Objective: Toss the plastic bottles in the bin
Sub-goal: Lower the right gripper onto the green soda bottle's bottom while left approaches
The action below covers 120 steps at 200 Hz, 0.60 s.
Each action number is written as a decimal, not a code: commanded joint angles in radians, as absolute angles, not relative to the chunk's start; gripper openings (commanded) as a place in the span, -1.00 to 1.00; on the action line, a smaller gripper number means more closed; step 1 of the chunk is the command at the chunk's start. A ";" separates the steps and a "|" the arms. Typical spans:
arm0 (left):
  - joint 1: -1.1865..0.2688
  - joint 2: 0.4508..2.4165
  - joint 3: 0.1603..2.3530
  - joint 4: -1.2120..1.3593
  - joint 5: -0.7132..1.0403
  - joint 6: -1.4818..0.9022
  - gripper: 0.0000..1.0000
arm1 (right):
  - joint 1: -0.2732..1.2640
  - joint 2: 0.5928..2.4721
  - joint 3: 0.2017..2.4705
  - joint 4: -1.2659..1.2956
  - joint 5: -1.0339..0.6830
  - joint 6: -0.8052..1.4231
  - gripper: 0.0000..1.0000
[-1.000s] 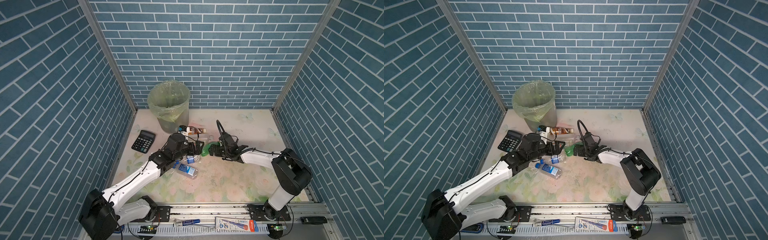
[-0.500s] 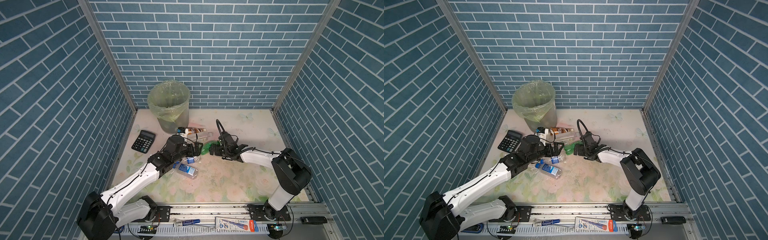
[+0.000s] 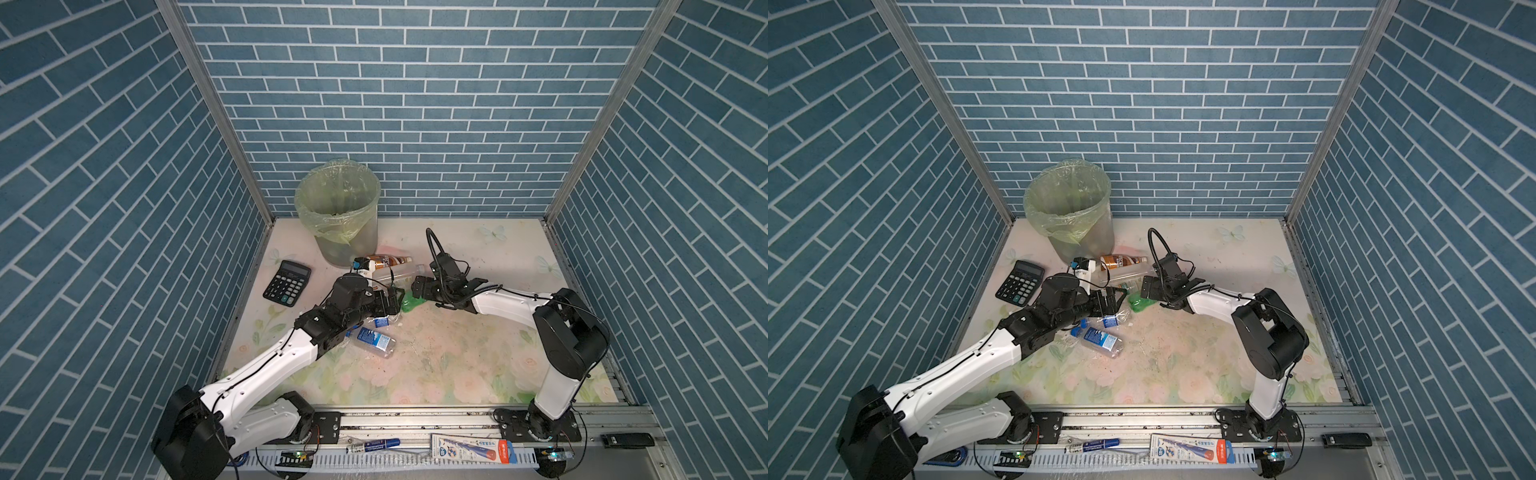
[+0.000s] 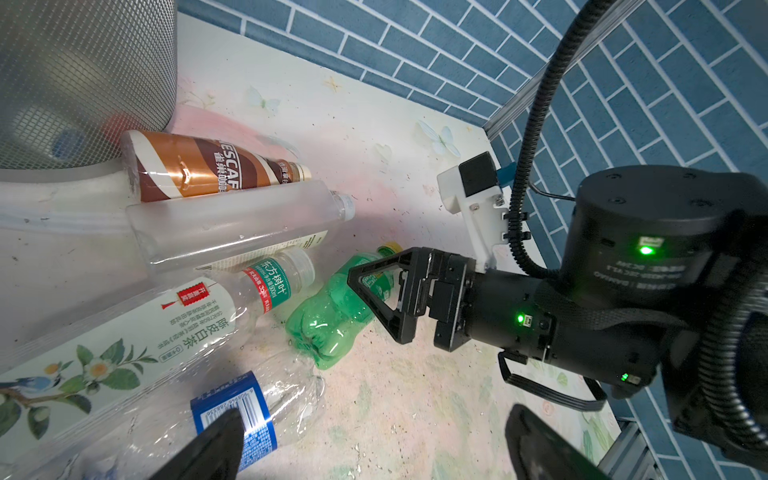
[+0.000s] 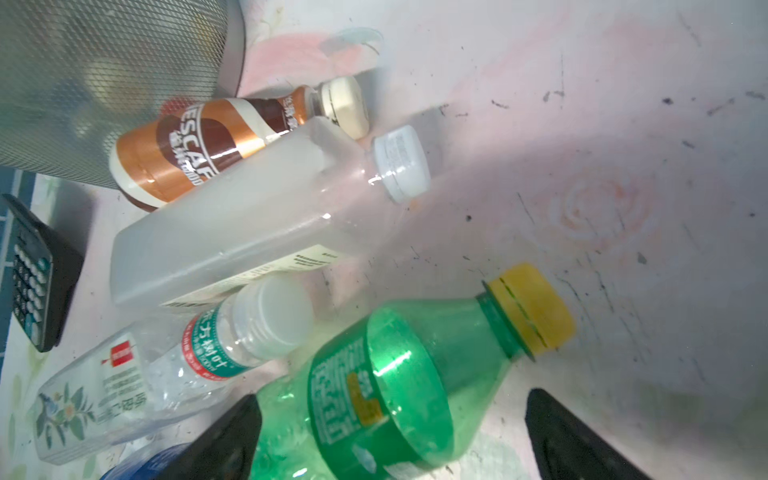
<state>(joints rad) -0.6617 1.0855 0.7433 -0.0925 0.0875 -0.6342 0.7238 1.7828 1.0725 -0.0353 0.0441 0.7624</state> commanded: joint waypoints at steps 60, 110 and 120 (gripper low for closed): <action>-0.670 1.094 0.732 -0.073 0.080 -0.637 0.99 | 0.729 1.801 1.082 -0.058 0.115 0.779 0.98; -0.671 1.076 0.721 -0.083 0.076 -0.639 0.99 | 0.729 1.837 1.104 -0.045 0.102 0.803 0.99; -0.670 1.075 0.718 -0.083 0.075 -0.640 0.99 | 0.729 1.842 1.107 -0.040 0.099 0.811 0.98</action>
<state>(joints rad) -0.6647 1.0882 0.7395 -0.0914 0.0849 -0.6395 0.7238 1.8069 1.0737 -0.0147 0.0845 0.7715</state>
